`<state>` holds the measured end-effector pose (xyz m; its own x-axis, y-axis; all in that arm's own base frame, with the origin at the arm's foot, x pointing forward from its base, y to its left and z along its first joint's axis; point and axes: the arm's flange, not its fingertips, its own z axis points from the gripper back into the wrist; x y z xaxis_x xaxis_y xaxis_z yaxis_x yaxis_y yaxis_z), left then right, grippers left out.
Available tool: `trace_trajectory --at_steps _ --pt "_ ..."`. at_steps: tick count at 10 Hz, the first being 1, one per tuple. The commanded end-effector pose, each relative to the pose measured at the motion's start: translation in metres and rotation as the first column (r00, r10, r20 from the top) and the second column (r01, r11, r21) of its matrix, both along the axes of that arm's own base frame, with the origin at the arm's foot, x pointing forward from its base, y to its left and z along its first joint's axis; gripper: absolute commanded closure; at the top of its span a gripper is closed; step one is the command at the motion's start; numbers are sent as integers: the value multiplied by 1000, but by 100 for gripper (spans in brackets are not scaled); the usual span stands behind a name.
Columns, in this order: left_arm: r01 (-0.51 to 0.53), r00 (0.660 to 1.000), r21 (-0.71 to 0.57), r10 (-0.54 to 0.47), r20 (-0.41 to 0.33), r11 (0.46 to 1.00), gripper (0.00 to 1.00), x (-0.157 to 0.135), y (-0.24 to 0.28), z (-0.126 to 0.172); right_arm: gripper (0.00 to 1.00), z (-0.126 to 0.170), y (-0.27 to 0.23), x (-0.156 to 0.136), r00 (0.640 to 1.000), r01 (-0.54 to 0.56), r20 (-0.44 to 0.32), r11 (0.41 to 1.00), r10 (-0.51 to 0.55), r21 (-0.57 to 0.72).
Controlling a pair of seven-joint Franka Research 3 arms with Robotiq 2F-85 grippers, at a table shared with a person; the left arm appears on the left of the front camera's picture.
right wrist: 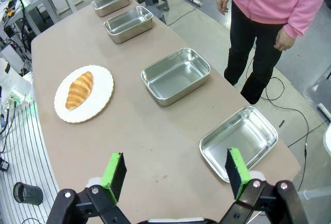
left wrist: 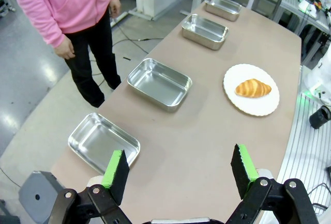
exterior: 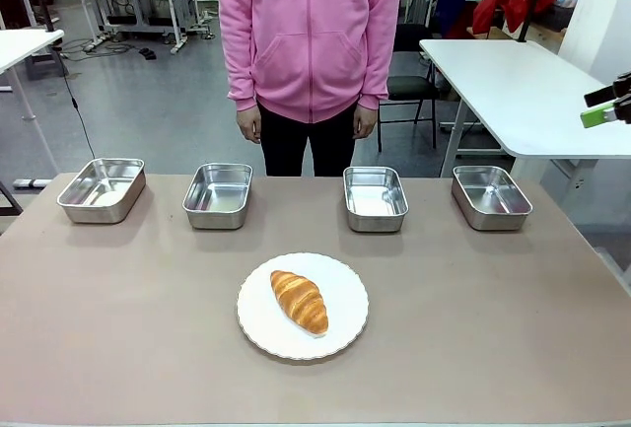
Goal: Place the bread in the container.
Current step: Place the Butter Roll into the Airtight Container indicated by the human.
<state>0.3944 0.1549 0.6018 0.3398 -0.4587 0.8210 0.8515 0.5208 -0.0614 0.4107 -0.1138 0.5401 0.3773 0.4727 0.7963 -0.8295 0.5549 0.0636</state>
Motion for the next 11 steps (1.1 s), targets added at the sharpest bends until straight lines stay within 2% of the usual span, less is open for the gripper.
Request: trace_trajectory --at_steps 1,11 --pt "0 1000 -2 0 3 1000 0 -1 1 0 0 2 1 0 1000 -4 5 1000 4 3" --pt "0 1000 -2 0 3 1000 0 -1 1 0 0 2 1 0 1000 -4 5 1000 4 3"
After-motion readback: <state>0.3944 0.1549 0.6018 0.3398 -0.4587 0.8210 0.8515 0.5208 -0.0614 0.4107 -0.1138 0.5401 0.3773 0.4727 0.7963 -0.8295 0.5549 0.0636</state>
